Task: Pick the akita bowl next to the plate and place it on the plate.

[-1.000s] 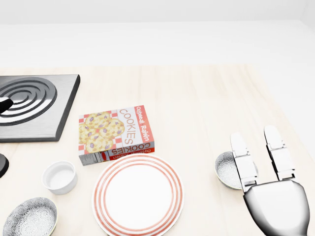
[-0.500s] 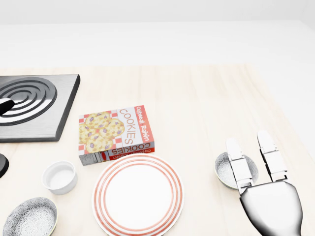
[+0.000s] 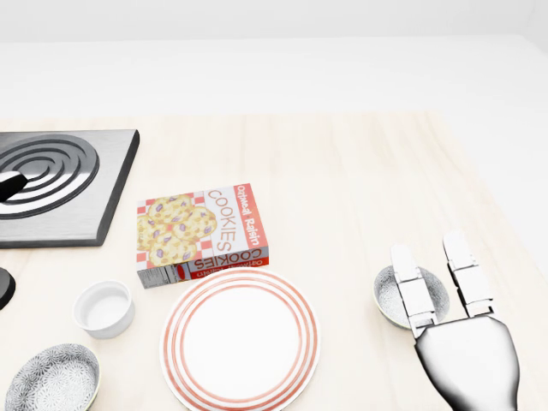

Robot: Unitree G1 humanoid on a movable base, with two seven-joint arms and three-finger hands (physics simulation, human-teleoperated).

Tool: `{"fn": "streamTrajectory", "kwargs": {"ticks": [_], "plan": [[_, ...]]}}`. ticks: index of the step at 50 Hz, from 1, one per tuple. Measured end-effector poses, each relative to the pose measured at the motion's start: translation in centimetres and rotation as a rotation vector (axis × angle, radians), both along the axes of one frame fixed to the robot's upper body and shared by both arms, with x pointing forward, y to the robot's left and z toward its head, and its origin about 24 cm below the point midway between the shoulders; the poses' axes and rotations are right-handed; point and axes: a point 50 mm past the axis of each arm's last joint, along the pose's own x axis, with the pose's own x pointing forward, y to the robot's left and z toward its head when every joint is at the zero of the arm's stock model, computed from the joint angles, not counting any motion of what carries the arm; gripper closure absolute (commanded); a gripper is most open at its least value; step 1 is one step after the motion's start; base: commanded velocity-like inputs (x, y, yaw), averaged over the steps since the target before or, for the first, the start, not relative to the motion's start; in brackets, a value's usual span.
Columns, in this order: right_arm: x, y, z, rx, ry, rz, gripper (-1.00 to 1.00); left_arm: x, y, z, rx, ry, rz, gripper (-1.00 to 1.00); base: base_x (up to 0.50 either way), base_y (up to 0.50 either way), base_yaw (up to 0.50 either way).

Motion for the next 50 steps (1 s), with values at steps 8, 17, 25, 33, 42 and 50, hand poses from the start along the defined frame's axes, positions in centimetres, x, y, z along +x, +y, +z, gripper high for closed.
{"fn": "streamTrajectory", "kwargs": {"ticks": [8,17,25,33,42,50], "plan": [[0.1,-0.1,-0.2,0.006,0.010,-0.003,-1.00,0.0,0.0,0.0,0.000,0.001,-0.001,-1.00,0.00,0.00,0.00],[0.4,-0.3,-0.5,0.007,0.024,-0.008,-1.00,0.0,-0.1,0.0,0.000,-0.001,-0.001,-1.00,0.00,0.00,0.00],[0.6,-0.5,-0.7,0.004,0.035,-0.011,-1.00,-0.1,-0.1,0.1,0.001,-0.004,-0.001,-1.00,0.00,0.00,0.00],[0.8,-0.6,-1.1,0.002,0.052,-0.012,-1.00,-0.1,-0.1,0.1,0.000,-0.004,-0.002,-1.00,0.00,0.00,0.00],[1.1,-0.6,-1.7,-0.003,0.079,-0.009,-1.00,0.0,-0.1,0.0,-0.002,0.001,-0.003,-1.00,0.00,0.00,0.00],[1.4,-0.7,-2.0,-0.006,0.094,-0.006,-1.00,0.0,-0.1,-0.1,-0.002,0.004,-0.004,-1.00,0.00,0.00,0.00]]}}
